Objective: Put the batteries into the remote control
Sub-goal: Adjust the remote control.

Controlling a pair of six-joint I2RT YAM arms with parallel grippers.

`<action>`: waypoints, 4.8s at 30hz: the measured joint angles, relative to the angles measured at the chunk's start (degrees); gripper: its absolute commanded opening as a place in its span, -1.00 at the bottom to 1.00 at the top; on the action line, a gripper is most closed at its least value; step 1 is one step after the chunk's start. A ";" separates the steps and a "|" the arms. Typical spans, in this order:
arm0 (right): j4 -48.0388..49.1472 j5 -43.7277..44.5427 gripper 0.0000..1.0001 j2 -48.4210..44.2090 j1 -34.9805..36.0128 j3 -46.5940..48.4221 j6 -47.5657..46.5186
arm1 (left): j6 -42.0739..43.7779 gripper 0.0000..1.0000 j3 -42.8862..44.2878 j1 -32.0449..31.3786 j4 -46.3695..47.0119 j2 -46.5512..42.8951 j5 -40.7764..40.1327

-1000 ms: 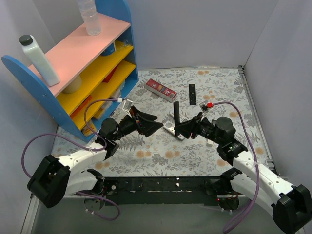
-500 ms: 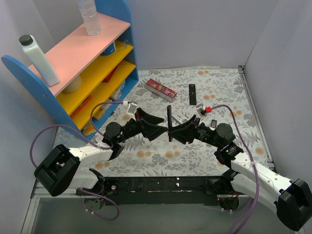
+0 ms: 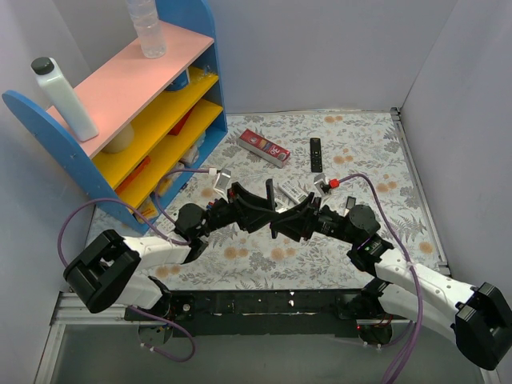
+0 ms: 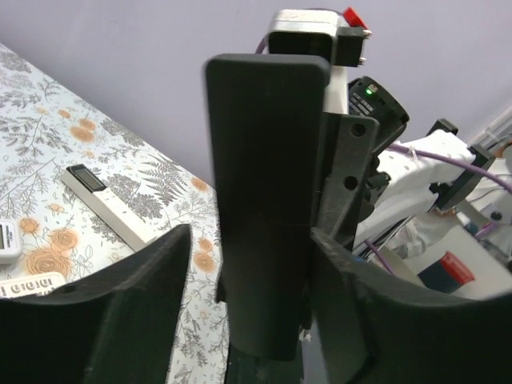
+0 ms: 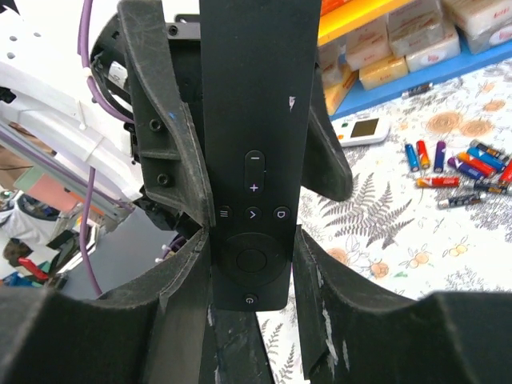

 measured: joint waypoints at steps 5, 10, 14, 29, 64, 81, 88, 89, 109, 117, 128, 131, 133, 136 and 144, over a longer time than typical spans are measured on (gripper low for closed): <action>-0.24 0.96 0.10 0.28 0.35 -0.31 -0.57 | 1.20 -0.59 0.00 -0.46 -1.29 -1.62 0.50; -3.76 1.31 0.60 -1.36 0.55 -0.22 -3.15 | 7.74 -0.96 0.48 -0.59 -13.09 -7.17 -1.11; -15.17 4.66 0.78 -4.70 0.59 2.97 -7.19 | 16.52 -1.00 5.79 -0.55 -30.23 -12.66 -5.44; -56.59 24.22 0.75 6.32 0.70 40.96 -10.69 | 41.40 -0.99 26.49 -4.96 -80.00 -12.74 -20.85; -44.33 15.10 -0.97 12.87 1.05 27.19 9.51 | 59.54 0.83 27.32 -11.39 -89.85 -12.55 -29.33; -18.23 28.65 -0.97 -7.56 1.01 1.90 20.50 | 9.55 0.96 -0.83 -11.30 -59.95 -42.40 -47.65; -6.75 29.16 -0.97 -8.35 1.01 -2.93 26.56 | -1.77 0.96 -5.42 -11.28 -44.89 -35.56 -49.09; -5.97 29.14 -0.97 -8.33 1.01 -3.26 27.32 | -2.49 0.96 -5.86 -11.28 -42.25 -34.29 -49.03; 7.74 28.92 -0.97 -1.97 1.62 -3.89 36.30 | -6.75 0.64 -6.40 -13.73 -8.70 -12.63 -46.90; 11.19 28.89 -0.88 -0.02 1.99 -4.72 36.57 | -5.60 -0.01 -6.36 -14.53 -2.62 -11.37 -47.25; 17.66 29.20 -0.49 2.97 4.20 -6.84 37.86 | -5.44 -0.66 -9.40 -14.60 0.92 -11.63 -49.75; 18.78 29.18 -0.16 3.65 4.81 -6.97 37.59 | -5.35 -0.80 -10.03 -14.84 1.22 -12.44 -50.23; 18.80 29.09 0.03 3.96 5.05 -6.97 37.05 | -5.05 -0.87 -10.60 -14.93 1.31 -13.46 -50.60; 18.32 29.20 0.39 3.89 5.29 -7.48 34.69 | -4.68 -1.00 -12.09 -14.91 1.38 -15.93 -52.98; 8.39 31.78 0.66 -1.16 5.31 -7.43 21.62 | -3.93 -1.00 -14.29 -14.84 -3.39 -27.26 -59.32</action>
